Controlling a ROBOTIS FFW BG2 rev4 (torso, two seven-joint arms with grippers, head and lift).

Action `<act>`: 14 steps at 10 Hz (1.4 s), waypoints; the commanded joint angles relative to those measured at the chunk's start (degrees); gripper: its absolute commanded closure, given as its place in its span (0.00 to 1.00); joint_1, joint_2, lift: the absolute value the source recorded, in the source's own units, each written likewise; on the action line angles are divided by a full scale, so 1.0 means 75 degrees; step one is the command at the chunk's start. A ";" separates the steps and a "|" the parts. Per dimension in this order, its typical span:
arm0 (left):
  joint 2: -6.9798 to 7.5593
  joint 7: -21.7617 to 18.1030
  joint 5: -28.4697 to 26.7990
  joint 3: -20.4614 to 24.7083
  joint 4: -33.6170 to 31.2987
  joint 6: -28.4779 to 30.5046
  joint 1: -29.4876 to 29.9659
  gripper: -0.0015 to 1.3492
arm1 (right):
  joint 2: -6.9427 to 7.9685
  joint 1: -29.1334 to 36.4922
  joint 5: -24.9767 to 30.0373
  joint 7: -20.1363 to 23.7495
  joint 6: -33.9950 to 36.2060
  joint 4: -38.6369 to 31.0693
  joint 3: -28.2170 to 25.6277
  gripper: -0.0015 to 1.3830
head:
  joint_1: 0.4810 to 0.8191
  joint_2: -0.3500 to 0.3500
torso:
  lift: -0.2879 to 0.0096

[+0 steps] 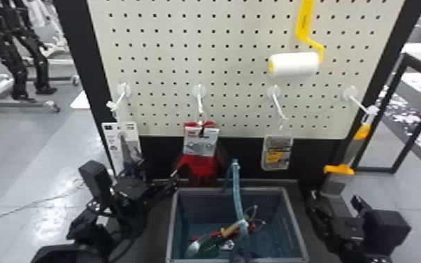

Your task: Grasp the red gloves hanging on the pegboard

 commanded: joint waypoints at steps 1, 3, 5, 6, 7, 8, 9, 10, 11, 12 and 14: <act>0.0008 -0.0246 -0.0129 0.0018 0.0281 0.0117 -0.0354 0.09 | 0.0003 -0.0013 0.0012 0.0000 -0.0012 0.0000 0.0011 0.20 | 0.20 0.50 | 0.63; 0.0078 -0.1066 -0.0410 0.0276 0.0574 0.0574 -0.0846 0.09 | 0.0026 -0.0025 0.0023 0.0000 -0.0012 0.0000 0.0011 0.20 | 0.20 0.50 | 0.63; 0.0336 -0.2004 -0.0504 0.0381 0.0879 0.1101 -0.1397 0.09 | 0.0038 -0.0048 0.0059 0.0000 -0.0012 0.0000 0.0034 0.20 | 0.20 0.50 | 0.63; 0.0441 -0.2449 -0.0515 0.0369 0.1066 0.1312 -0.1666 0.09 | 0.0050 -0.0072 0.0059 0.0000 -0.0012 0.0035 0.0070 0.20 | 0.20 0.50 | 0.63; 0.0465 -0.2765 -0.0550 0.0381 0.1195 0.1465 -0.1889 0.09 | 0.0050 -0.0084 0.0059 0.0023 -0.0012 0.0047 0.0081 0.20 | 0.20 0.50 | 0.63; 0.0500 -0.2882 -0.0574 0.0358 0.1242 0.1605 -0.2018 0.09 | 0.0038 -0.0119 0.0070 0.0082 -0.0012 0.0070 0.0093 0.20 | 0.20 0.50 | 0.63; 0.0523 -0.3011 -0.0492 0.0252 0.1383 0.1664 -0.2182 0.09 | 0.0050 -0.0130 0.0059 0.0105 -0.0012 0.0082 0.0093 0.20 | 0.20 0.50 | 0.63; 0.0570 -0.3175 -0.0363 0.0053 0.1582 0.1734 -0.2381 0.09 | 0.0050 -0.0154 0.0070 0.0105 -0.0012 0.0094 0.0116 0.20 | 0.20 0.50 | 0.63; 0.0617 -0.3375 -0.0339 -0.0205 0.1781 0.1851 -0.2627 0.10 | 0.0050 -0.0177 0.0070 0.0105 -0.0012 0.0129 0.0152 0.20 | 0.20 0.50 | 0.63; 0.0664 -0.3504 -0.0175 -0.0533 0.2016 0.1898 -0.2815 0.10 | 0.0050 -0.0224 0.0070 0.0105 -0.0012 0.0152 0.0187 0.20 | 0.20 0.50 | 0.63; 0.0664 -0.3679 -0.0047 -0.0943 0.2203 0.1992 -0.3073 0.10 | 0.0050 -0.0259 0.0070 0.0117 -0.0012 0.0187 0.0222 0.20 | 0.20 0.50 | 0.63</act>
